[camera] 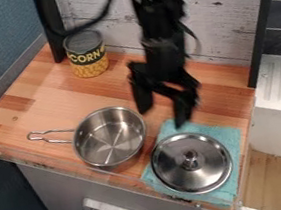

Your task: Move the cover to the left side of the table

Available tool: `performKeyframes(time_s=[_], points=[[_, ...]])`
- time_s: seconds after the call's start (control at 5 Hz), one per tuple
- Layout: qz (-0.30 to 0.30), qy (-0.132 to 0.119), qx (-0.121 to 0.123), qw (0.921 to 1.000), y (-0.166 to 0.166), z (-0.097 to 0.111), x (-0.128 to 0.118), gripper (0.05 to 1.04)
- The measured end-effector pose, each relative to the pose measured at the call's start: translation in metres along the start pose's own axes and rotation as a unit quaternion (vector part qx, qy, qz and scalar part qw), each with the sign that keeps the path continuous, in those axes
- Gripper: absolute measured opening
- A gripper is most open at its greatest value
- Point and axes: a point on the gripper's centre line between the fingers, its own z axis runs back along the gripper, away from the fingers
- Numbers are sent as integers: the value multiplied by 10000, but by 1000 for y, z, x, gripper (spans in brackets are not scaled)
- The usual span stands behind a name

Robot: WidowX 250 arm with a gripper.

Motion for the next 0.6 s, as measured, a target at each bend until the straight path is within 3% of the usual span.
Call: performKeyframes(time_s=[0.4, 0.6], points=[[-539, 131, 74, 9984, -34, -15, -7, 1001], [-529, 325, 113, 9980, -34, -28, -9, 949]])
